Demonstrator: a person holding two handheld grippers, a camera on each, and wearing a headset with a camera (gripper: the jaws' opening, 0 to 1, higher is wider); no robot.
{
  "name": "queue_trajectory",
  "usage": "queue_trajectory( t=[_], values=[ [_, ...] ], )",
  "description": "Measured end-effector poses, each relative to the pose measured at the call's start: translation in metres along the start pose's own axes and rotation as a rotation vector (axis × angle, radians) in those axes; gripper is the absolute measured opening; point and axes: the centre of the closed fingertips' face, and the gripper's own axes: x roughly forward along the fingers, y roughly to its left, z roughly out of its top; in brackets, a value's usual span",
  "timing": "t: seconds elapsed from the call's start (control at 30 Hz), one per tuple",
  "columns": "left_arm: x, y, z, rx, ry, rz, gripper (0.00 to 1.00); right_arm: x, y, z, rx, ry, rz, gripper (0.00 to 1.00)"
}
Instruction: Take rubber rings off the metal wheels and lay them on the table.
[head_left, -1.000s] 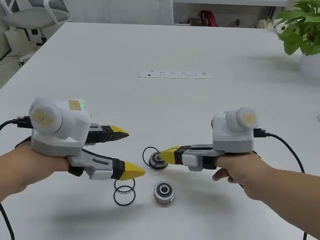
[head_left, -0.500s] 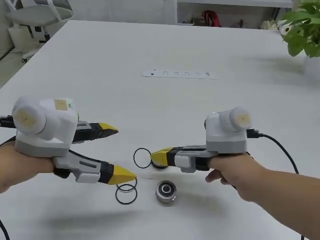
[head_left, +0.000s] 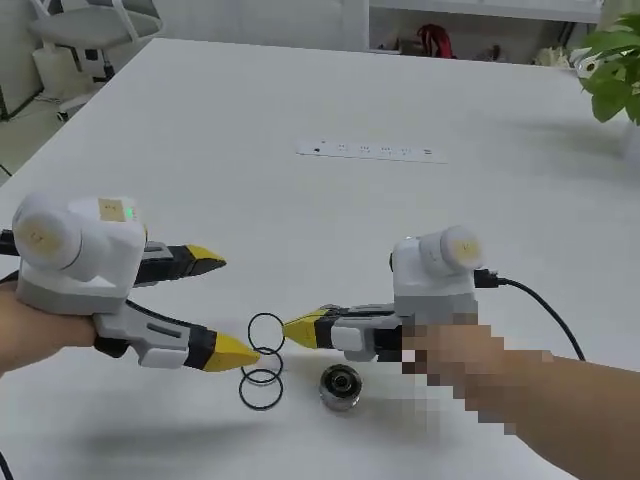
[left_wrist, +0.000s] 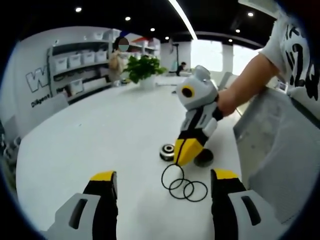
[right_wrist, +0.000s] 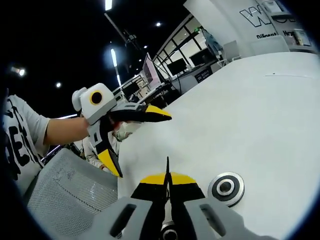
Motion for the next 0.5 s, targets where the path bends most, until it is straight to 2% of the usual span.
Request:
queue_trajectory(
  t=[0.27, 0.5],
  values=[
    [-0.002, 0.001, -0.002, 0.001, 0.006, 0.003, 0.78, 0.008, 0.000, -0.007, 0.000, 0.028, 0.003, 0.00],
    [-0.002, 0.002, -0.004, 0.001, 0.011, 0.006, 0.78, 0.008, -0.010, -0.012, -0.039, 0.054, -0.044, 0.00]
  ],
)
